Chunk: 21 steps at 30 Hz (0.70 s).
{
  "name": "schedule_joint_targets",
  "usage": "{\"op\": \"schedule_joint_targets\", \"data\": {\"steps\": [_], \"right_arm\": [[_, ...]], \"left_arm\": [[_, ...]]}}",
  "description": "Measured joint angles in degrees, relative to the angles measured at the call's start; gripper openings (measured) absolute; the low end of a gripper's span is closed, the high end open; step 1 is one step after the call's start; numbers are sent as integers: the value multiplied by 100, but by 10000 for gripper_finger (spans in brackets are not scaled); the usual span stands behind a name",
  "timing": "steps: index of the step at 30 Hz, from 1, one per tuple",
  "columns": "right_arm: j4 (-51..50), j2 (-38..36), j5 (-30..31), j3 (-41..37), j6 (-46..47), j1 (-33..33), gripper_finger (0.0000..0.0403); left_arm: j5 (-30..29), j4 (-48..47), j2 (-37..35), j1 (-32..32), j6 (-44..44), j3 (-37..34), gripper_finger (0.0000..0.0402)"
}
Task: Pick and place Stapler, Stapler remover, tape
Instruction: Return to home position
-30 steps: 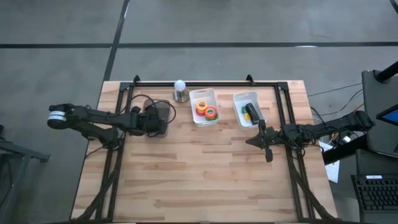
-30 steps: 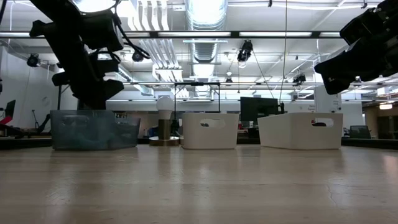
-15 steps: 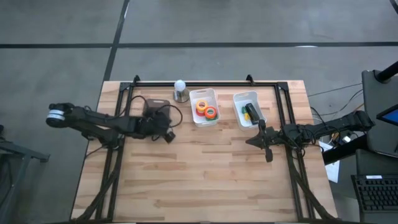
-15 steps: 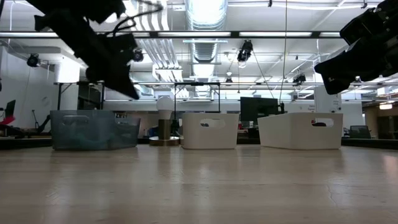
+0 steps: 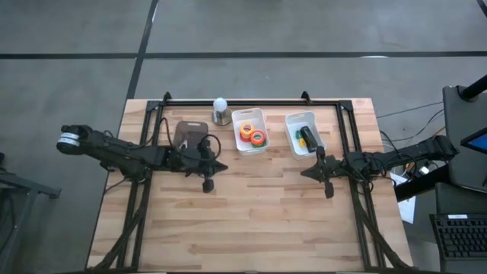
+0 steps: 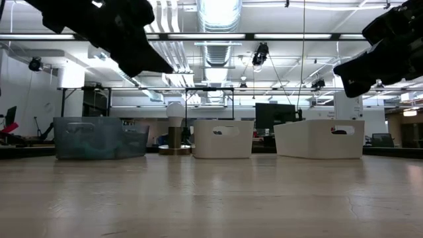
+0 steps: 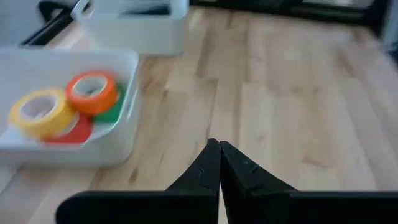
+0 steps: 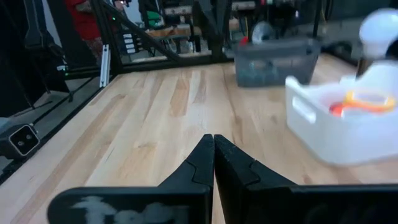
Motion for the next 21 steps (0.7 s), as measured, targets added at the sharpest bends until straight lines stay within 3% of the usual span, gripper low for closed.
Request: {"op": "schedule_joint_targets", "data": {"steps": [8, 13, 21], "right_arm": [[472, -2, 0, 2, -92, 2, 9], [455, 2, 156, 2, 224, -1, 8], [455, -164, 308, 2, -250, -1, 8]], "left_arm": [[465, 1899, -38, 48, 711, -983, 4], [789, 2615, -307, 48, 467, -1672, 4], [934, 3558, -1139, 50, 251, -2790, 5]]}}
